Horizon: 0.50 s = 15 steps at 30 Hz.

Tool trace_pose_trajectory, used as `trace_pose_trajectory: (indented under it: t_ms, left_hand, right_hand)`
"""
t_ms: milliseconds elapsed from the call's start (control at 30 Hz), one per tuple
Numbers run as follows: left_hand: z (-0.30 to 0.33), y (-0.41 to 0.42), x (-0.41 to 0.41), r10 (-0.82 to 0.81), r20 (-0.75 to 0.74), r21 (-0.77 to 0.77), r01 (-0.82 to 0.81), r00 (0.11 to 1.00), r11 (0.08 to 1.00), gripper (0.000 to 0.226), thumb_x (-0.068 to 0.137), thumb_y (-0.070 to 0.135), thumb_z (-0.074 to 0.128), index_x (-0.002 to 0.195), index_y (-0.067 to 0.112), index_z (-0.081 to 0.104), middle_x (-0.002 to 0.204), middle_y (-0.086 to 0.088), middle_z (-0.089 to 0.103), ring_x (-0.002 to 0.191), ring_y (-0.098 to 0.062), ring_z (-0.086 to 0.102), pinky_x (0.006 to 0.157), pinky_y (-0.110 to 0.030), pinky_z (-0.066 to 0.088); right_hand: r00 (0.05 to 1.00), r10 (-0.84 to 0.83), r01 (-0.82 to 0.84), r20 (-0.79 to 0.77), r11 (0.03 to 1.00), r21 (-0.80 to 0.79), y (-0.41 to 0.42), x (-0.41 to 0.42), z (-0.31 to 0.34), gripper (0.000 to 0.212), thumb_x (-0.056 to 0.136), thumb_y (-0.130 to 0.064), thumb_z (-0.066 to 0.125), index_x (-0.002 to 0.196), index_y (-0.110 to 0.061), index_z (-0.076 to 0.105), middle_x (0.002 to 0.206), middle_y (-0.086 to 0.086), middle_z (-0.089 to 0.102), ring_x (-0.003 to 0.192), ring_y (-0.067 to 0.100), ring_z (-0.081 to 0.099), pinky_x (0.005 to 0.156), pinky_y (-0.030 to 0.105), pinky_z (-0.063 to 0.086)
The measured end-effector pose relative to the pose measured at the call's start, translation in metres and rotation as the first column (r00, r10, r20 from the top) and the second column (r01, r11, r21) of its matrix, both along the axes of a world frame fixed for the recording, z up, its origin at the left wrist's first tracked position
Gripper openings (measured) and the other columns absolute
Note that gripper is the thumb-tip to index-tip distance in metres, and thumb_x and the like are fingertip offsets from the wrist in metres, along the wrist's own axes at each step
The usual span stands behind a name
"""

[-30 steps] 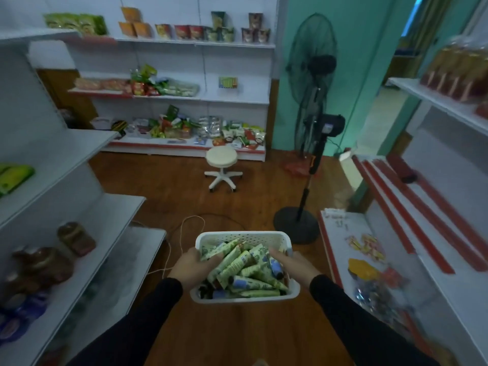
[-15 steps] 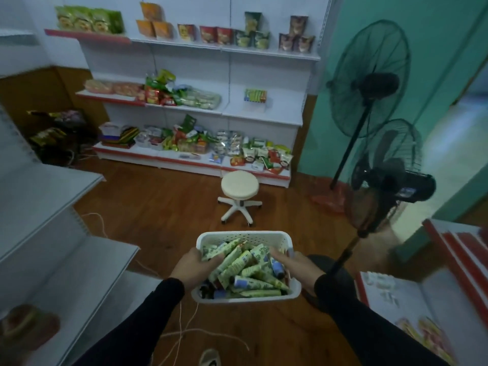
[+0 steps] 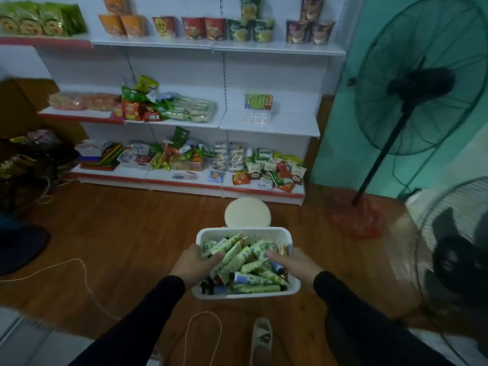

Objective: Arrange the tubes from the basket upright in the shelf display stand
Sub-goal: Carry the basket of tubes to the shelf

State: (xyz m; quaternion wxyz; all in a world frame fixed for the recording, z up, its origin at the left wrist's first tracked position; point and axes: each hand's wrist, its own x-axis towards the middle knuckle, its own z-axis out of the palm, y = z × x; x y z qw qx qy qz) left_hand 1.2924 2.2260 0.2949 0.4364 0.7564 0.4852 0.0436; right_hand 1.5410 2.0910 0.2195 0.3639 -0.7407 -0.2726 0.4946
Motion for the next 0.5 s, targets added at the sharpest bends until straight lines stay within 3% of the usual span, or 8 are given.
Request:
trace_pose_trajectory:
  t_ms: [167,267,367,433,500]
  left_hand:
    - [-0.017,0.109,0.073,0.076,-0.066,0.009,-0.075,0.995,0.997,0.046,0.086,0.062,0.061,0.097,0.018,0.049,0.09,0.0,0.057,0.076,-0.015,0.059,0.059,-0.026,0.044]
    - [-0.011,0.168,0.116,0.084,-0.059,-0.004,-0.085,0.995,0.996,0.042,0.086,0.061,0.062,0.084,0.025,0.042,0.084,0.001,0.052,0.073,-0.016,0.057,0.061,-0.028,0.044]
    - [-0.002,0.223,0.16,0.082,-0.041,-0.025,-0.083,0.996,0.996,0.042,0.086,0.061,0.062,0.094,0.024,0.042,0.093,0.003,0.05,0.09,-0.022,0.06,0.071,-0.031,0.048]
    - [-0.003,0.265,0.189,0.061,-0.041,-0.027,-0.062,0.997,0.998,0.051,0.087,0.062,0.06,0.105,0.02,0.039,0.09,0.007,0.042,0.086,-0.019,0.051,0.072,-0.029,0.044]
    - [-0.006,0.31,0.219,0.021,-0.042,-0.025,-0.022,0.999,0.999,0.055,0.087,0.064,0.058,0.109,0.02,0.036,0.093,0.006,0.037,0.086,-0.016,0.044,0.074,-0.027,0.04]
  right_hand:
    - [0.994,0.088,-0.086,-0.059,0.995,0.047,0.116,0.07,0.011,0.087,0.057,-0.08,0.073,0.131,-0.038,0.053,0.124,-0.014,0.064,0.112,0.007,0.061,0.102,0.036,0.048]
    - [0.99,0.115,-0.11,-0.077,0.991,0.07,0.175,0.111,0.025,0.092,0.058,-0.081,0.071,0.134,-0.032,0.052,0.131,-0.013,0.059,0.118,0.006,0.057,0.104,0.035,0.045]
    - [0.992,0.066,-0.059,-0.109,0.996,0.063,0.231,0.156,0.033,0.083,0.069,-0.071,0.072,0.132,-0.025,0.046,0.135,-0.014,0.05,0.125,0.011,0.049,0.107,0.033,0.039]
    - [0.995,0.036,-0.031,-0.089,0.998,0.058,0.269,0.186,0.031,0.107,0.06,-0.079,0.072,0.144,-0.021,0.041,0.148,-0.01,0.043,0.134,0.013,0.044,0.111,0.036,0.037]
    - [0.997,0.011,-0.005,-0.074,0.996,0.086,0.307,0.211,0.031,0.117,0.053,-0.084,0.071,0.147,-0.022,0.04,0.152,-0.007,0.041,0.135,0.013,0.044,0.113,0.04,0.036]
